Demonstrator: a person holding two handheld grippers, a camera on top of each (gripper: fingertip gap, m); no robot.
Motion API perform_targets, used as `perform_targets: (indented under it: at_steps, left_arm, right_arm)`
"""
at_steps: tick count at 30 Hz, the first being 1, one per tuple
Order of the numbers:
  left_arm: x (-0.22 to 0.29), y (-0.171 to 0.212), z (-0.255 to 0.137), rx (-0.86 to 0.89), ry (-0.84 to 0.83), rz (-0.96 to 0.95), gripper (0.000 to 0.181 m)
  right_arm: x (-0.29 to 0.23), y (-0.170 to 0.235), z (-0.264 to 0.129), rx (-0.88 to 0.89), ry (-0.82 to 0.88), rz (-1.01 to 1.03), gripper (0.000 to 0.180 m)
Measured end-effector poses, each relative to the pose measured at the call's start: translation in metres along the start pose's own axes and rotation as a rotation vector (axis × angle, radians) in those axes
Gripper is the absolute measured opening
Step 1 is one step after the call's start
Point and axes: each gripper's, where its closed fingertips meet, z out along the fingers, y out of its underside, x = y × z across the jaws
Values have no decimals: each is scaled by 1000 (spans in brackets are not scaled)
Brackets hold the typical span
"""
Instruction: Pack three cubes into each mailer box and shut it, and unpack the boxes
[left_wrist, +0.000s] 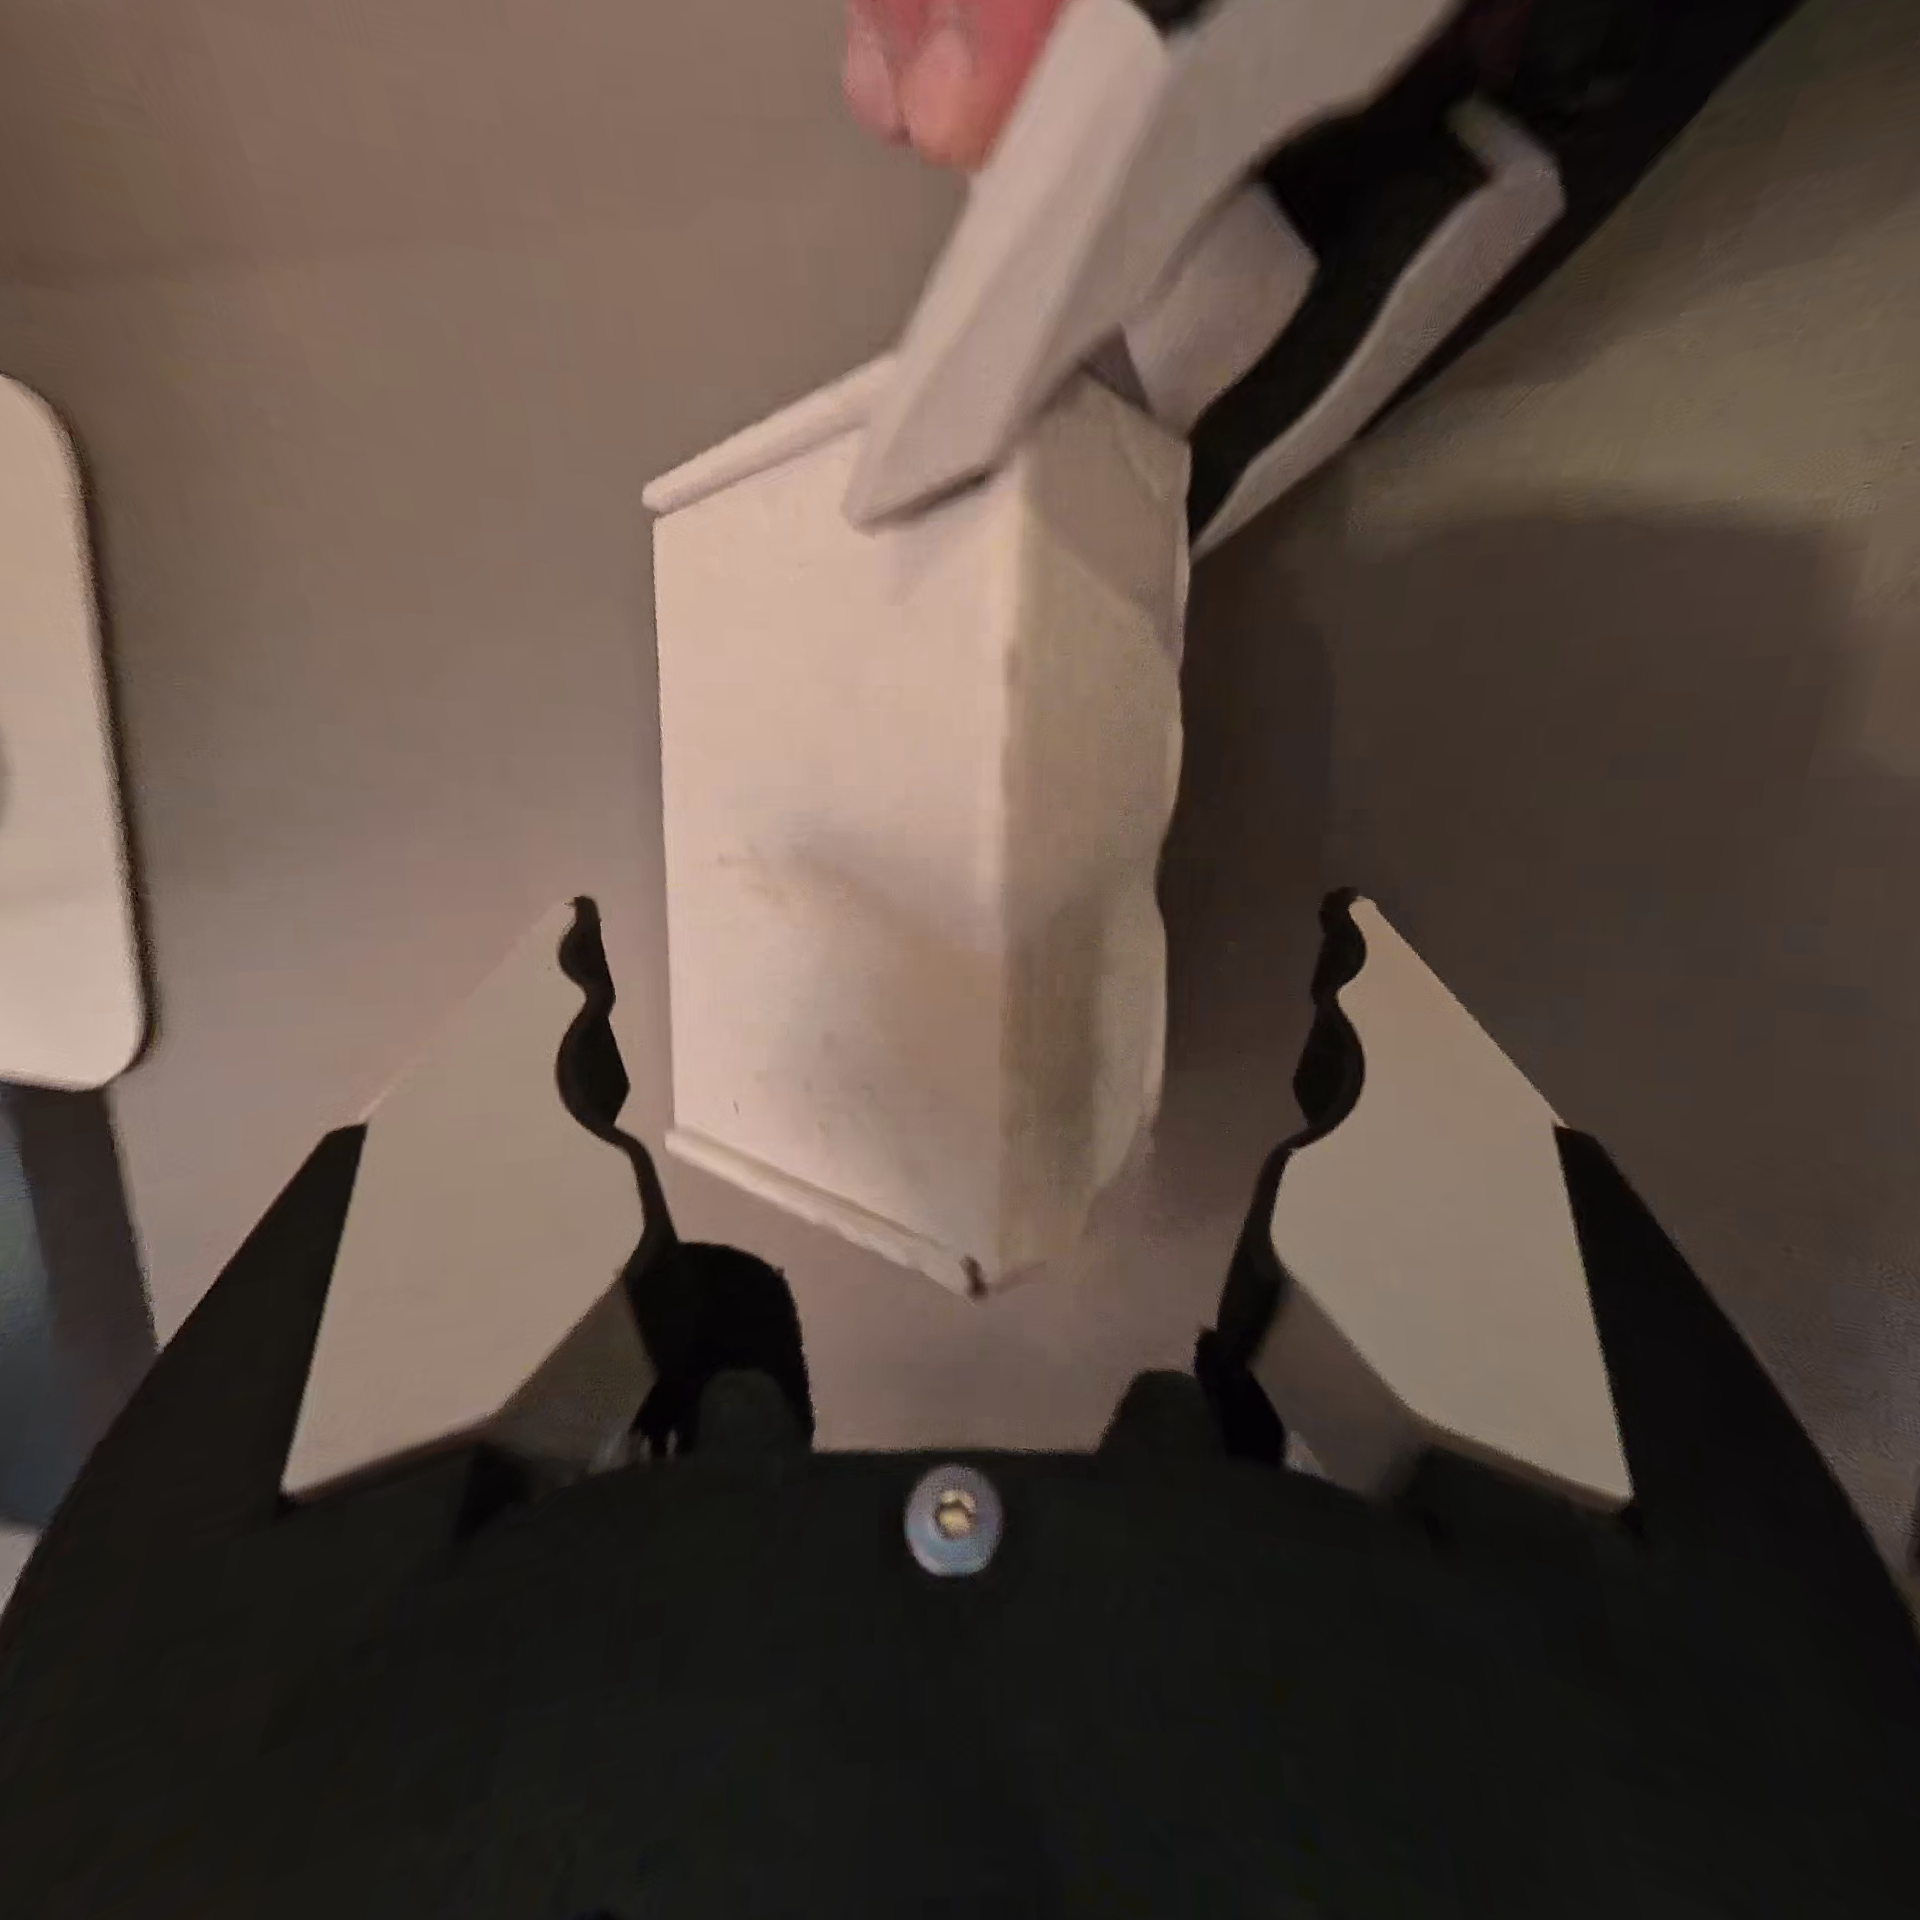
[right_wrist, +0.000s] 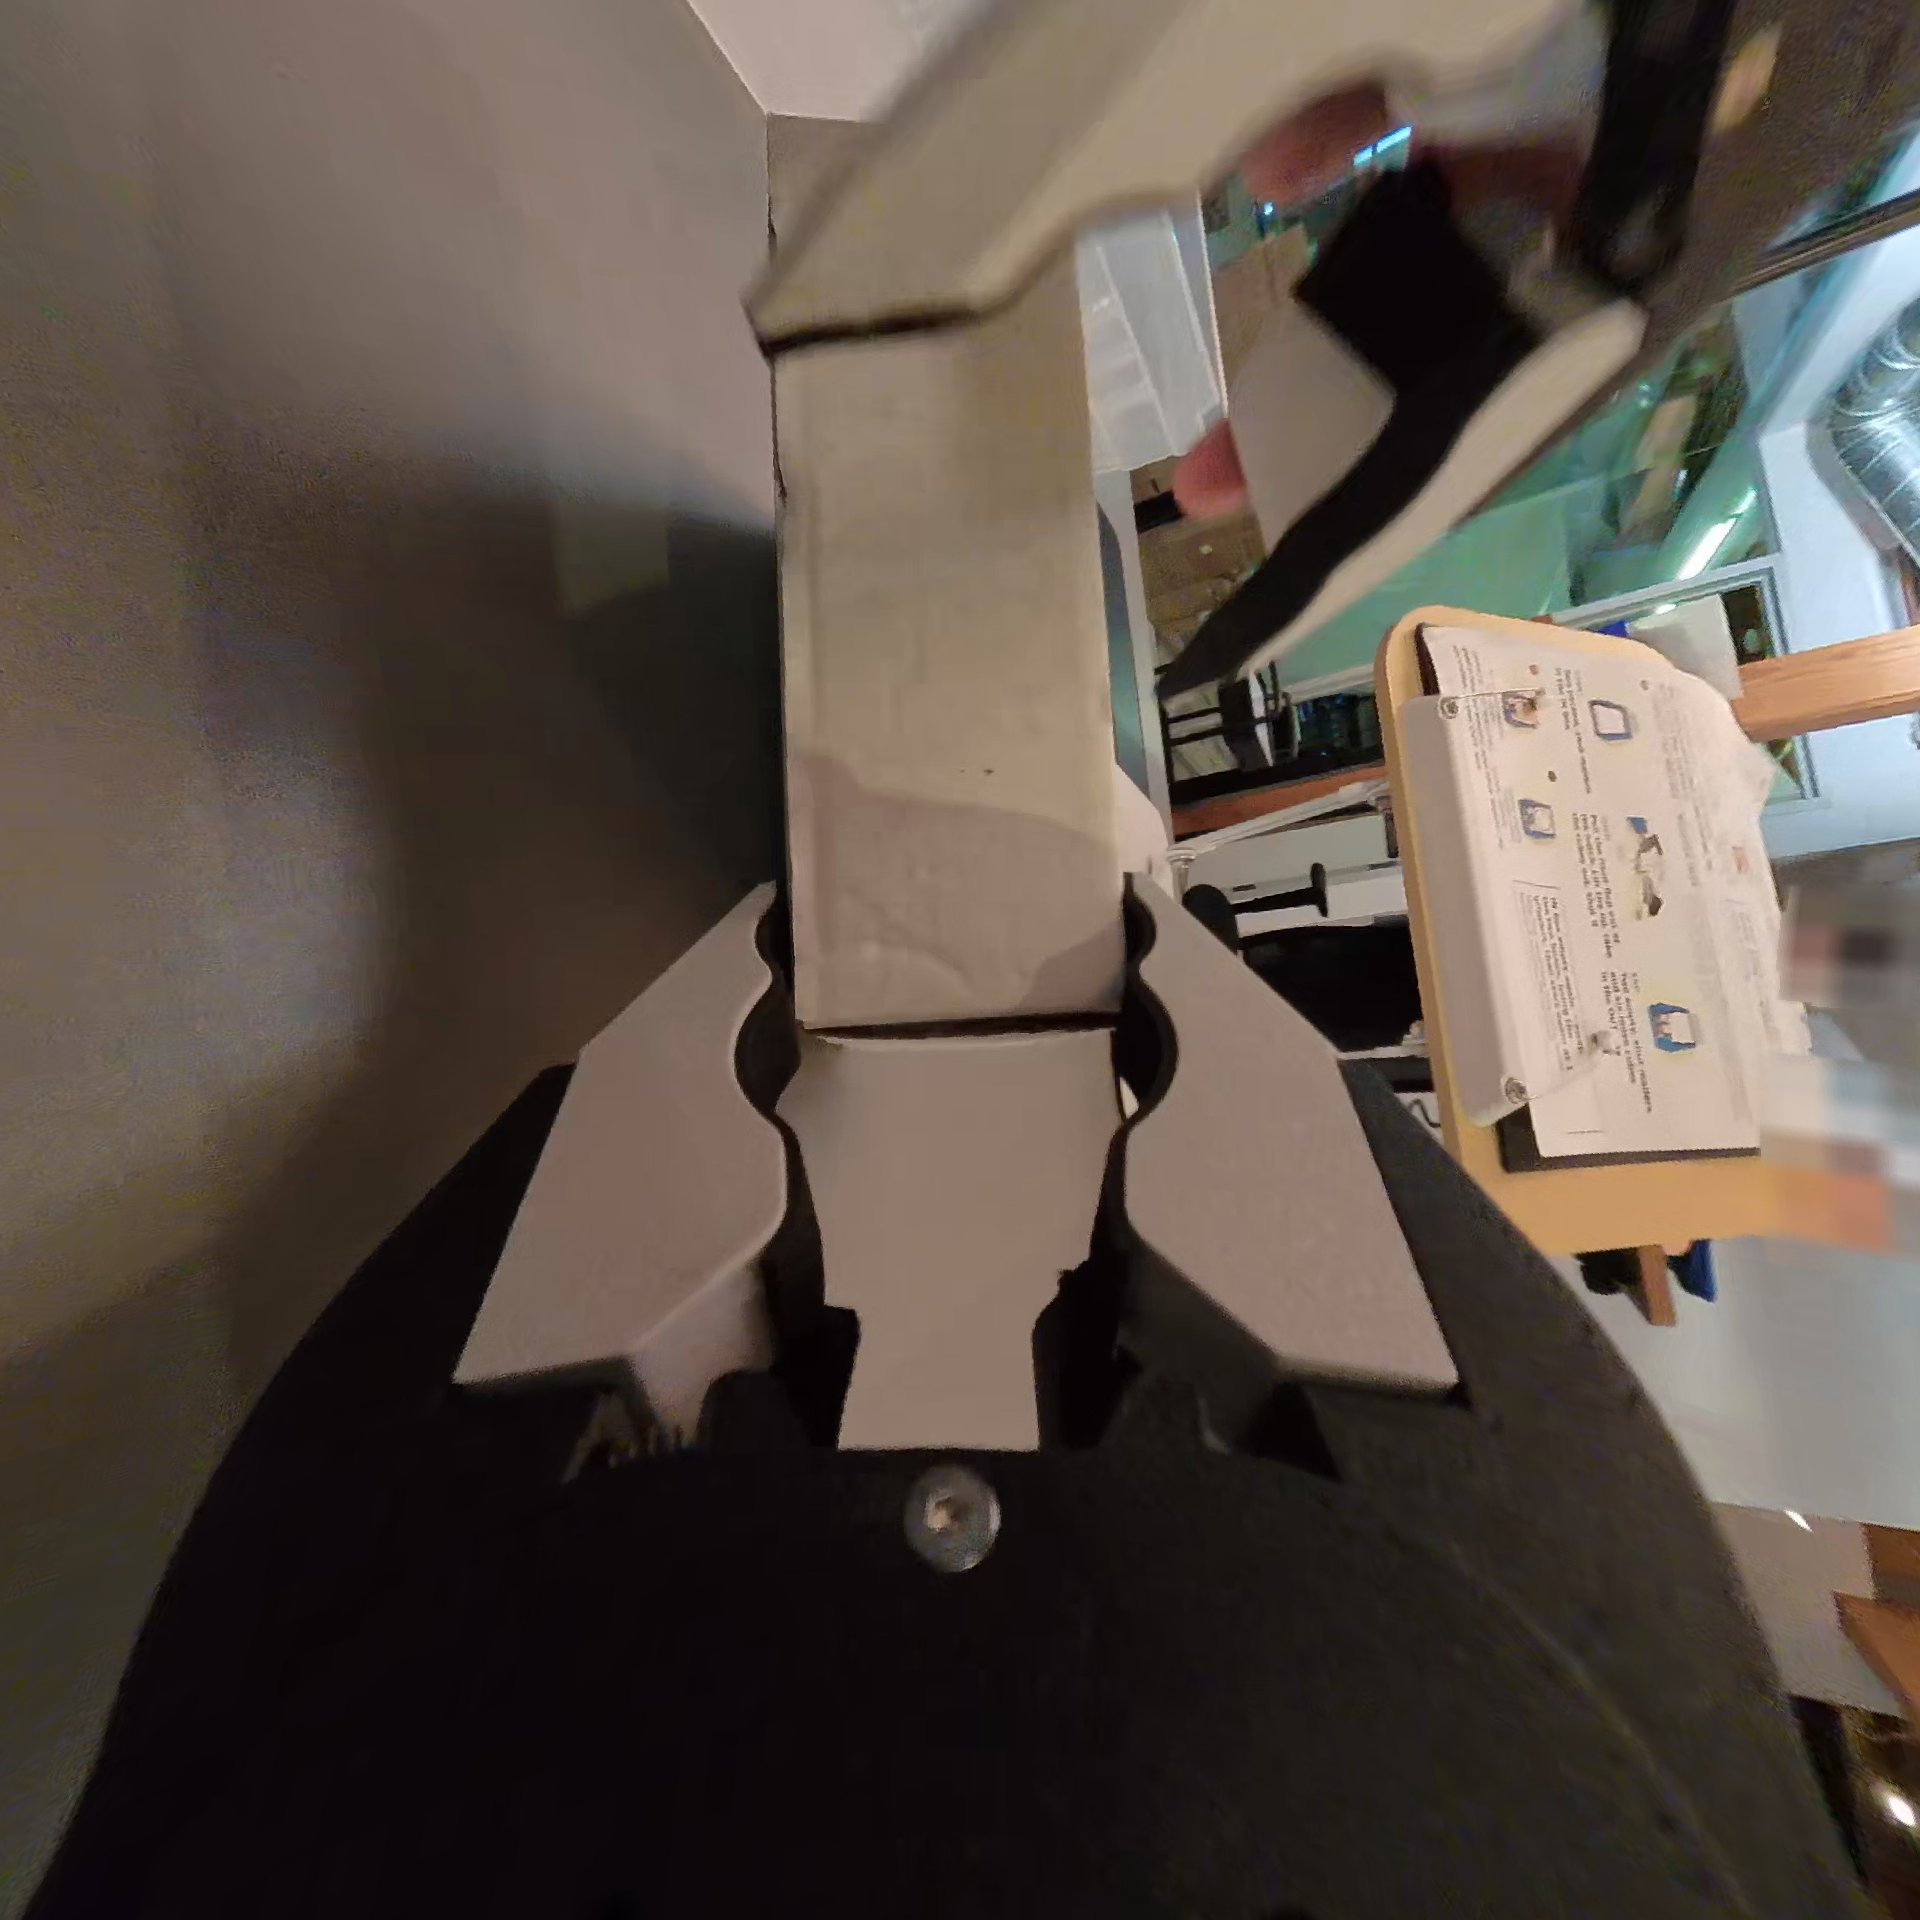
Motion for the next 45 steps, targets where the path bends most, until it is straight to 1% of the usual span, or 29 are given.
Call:
perform_targets:
  at_steps: [1, 2, 4, 6, 9, 11, 13, 14, 16, 18, 20, 22, 23, 26, 30, 34, 36, 39, 40, 43, 45]
  left_arm:
    - [4, 5, -4, 17, -67, 9, 131]
    - [9, 8, -6, 42, -120, 18, 130]
    - [12, 15, -8, 89, -232, 10, 124]
    - [9, 29, -4, 83, -342, 13, 122]
    - [10, 31, 7, 154, -413, -17, 117]
    - [5, 28, 12, 185, -478, 16, 109]
    - [-2, 20, 14, 248, -562, 92, 93]
    - [-5, 17, 15, 278, -577, 95, 91]
    - [-7, 10, 13, 359, -578, 104, 89]
    - [-9, 7, 13, 397, -582, 104, 86]
    - [-11, 8, 16, 381, -582, 116, 82]
    - [-10, 9, 23, 370, -553, 116, 80]
    - [-10, 10, 27, 362, -542, 117, 79]
    - [-10, 8, 29, 394, -524, 109, 79]
    - [-10, 8, 29, 405, -484, 107, 79]
    - [-10, 6, 29, 413, -459, 90, 78]
    - [-11, 5, 30, 411, -451, 88, 78]
    - [-10, 4, 31, 408, -441, 87, 78]
    - [-11, 4, 30, 407, -437, 81, 78]
    - [-11, 5, 30, 409, -429, 73, 78]
    - [-12, 6, 30, 408, -426, 72, 78]
  right_arm:
    - [1, 1, -2, 8, -10, 19, 59]
    - [2, 3, -4, 16, -23, 38, 59]
    - [3, 8, -10, 28, -51, 69, 59]
    - [4, 8, -16, 48, -77, 100, 59]
    - [3, 8, -21, 67, -102, 124, 59]
    - [3, 8, -24, 75, -118, 139, 59]
    - [1, 6, -28, 89, -135, 149, 59]
    - [1, 6, -29, 92, -141, 154, 59]
    - [2, 7, -31, 88, -143, 158, 59]
    - [2, 8, -31, 86, -140, 166, 59]
    - [5, 8, -31, 74, -129, 171, 60]
    - [9, 4, -32, 79, -107, 169, 67]
    - [10, 0, -34, 90, -106, 168, 68]
    - [10, -3, -38, 94, -104, 153, 65]
    - [9, -4, -42, 132, -128, 195, 60]
    - [12, -9, -46, 91, -106, 157, 58]
    - [15, -19, -50, 84, -82, 122, 59]
    - [12, -23, -44, 42, -81, 62, 53]
    - [10, -24, -43, 51, -94, 63, 46]
    - [9, -27, -45, 92, -99, 84, 34]
    - [8, -28, -46, 98, -109, 101, 32]
